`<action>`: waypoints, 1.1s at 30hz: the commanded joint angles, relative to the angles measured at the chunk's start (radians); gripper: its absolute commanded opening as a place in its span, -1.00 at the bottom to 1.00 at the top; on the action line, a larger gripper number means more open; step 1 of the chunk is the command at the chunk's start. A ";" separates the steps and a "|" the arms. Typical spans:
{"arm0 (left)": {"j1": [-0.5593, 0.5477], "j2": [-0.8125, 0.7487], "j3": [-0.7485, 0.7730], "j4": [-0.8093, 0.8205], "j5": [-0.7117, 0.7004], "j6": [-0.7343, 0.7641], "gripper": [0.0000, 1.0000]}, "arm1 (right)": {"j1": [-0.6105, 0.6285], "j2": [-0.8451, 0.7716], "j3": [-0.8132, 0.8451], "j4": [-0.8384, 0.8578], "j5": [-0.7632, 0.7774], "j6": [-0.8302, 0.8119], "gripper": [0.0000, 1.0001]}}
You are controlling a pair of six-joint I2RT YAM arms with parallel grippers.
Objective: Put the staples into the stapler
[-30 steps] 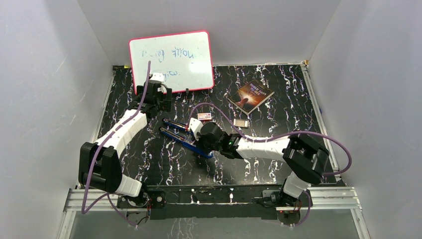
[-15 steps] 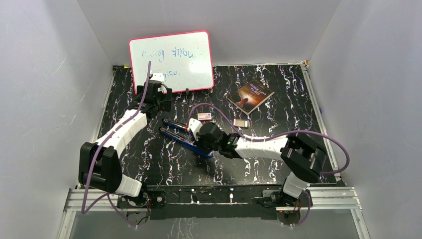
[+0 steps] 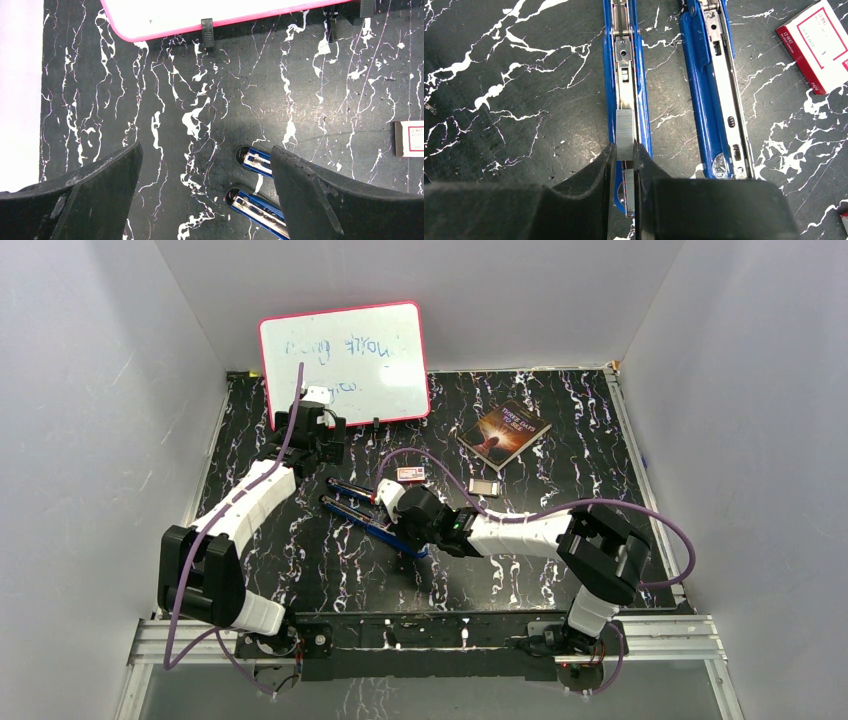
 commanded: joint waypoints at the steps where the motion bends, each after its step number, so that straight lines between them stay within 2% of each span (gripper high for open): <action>1: -0.006 -0.009 -0.016 0.007 -0.021 0.010 0.97 | 0.004 -0.003 0.050 0.000 0.019 0.011 -1.00; 11: -0.007 -0.011 -0.017 0.008 -0.021 0.013 0.97 | 0.003 -0.042 0.034 0.068 0.004 0.018 -1.00; 33: -0.010 -0.009 -0.019 0.011 -0.021 0.018 0.97 | 0.003 -0.055 0.017 0.085 0.033 0.038 -1.00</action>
